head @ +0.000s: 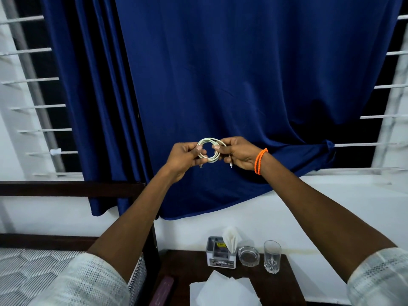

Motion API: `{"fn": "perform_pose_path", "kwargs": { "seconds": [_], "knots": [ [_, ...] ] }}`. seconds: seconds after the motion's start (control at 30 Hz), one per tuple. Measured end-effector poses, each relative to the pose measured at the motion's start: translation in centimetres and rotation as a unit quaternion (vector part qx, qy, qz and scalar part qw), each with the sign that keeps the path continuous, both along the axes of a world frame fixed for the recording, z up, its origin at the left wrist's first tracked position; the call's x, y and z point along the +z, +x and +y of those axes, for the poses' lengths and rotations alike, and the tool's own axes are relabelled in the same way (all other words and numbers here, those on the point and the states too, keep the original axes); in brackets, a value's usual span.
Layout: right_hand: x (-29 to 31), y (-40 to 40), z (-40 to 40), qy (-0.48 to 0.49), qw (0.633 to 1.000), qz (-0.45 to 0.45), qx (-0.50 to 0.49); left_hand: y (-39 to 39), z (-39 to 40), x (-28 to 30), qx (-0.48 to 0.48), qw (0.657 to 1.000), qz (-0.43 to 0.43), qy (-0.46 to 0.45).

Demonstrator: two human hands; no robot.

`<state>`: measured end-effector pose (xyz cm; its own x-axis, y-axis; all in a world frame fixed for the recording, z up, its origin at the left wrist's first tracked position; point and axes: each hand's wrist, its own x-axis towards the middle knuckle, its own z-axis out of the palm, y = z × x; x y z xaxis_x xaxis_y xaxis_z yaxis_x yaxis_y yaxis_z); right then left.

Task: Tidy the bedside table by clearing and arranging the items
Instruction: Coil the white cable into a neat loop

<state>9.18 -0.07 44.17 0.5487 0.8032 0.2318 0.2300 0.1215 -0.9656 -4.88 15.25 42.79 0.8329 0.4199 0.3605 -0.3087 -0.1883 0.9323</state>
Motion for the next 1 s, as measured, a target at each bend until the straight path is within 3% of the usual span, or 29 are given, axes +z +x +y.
{"fn": "perform_pose_path", "kwargs": {
  "seconds": [0.2,0.3,0.4,0.53,0.63,0.73,0.83,1.0],
  "knots": [
    [0.5,-0.2,-0.4,0.060,0.995,0.061,0.041,-0.5,0.3,0.3,-0.025,0.999,-0.001,-0.032],
    [0.6,0.0,-0.6,0.025,0.996,-0.081,-0.037,-0.7,0.6,0.1,-0.047,0.997,0.007,-0.064],
    [0.7,0.3,-0.6,-0.010,0.967,-0.247,-0.060,-0.7,0.7,-0.3,-0.053,0.994,0.003,-0.092],
    [0.7,0.2,-0.6,-0.093,0.938,-0.328,-0.059,-0.3,0.5,-0.8,-0.055,0.992,-0.010,-0.117],
    [0.3,0.0,0.1,-0.071,0.963,-0.242,-0.094,-0.1,0.3,-1.1,-0.043,0.994,-0.007,-0.105],
    [0.2,-0.4,0.6,0.020,0.992,-0.076,-0.096,0.0,-0.1,-1.6,-0.021,0.998,-0.004,-0.051],
    [0.5,-0.8,0.9,0.054,0.994,0.057,-0.069,0.0,-0.5,-2.1,-0.008,1.000,-0.014,0.007],
    [0.9,-1.4,0.9,0.037,0.988,0.141,-0.047,0.2,-0.3,-2.5,0.025,0.999,-0.027,0.019]
  ]
}}
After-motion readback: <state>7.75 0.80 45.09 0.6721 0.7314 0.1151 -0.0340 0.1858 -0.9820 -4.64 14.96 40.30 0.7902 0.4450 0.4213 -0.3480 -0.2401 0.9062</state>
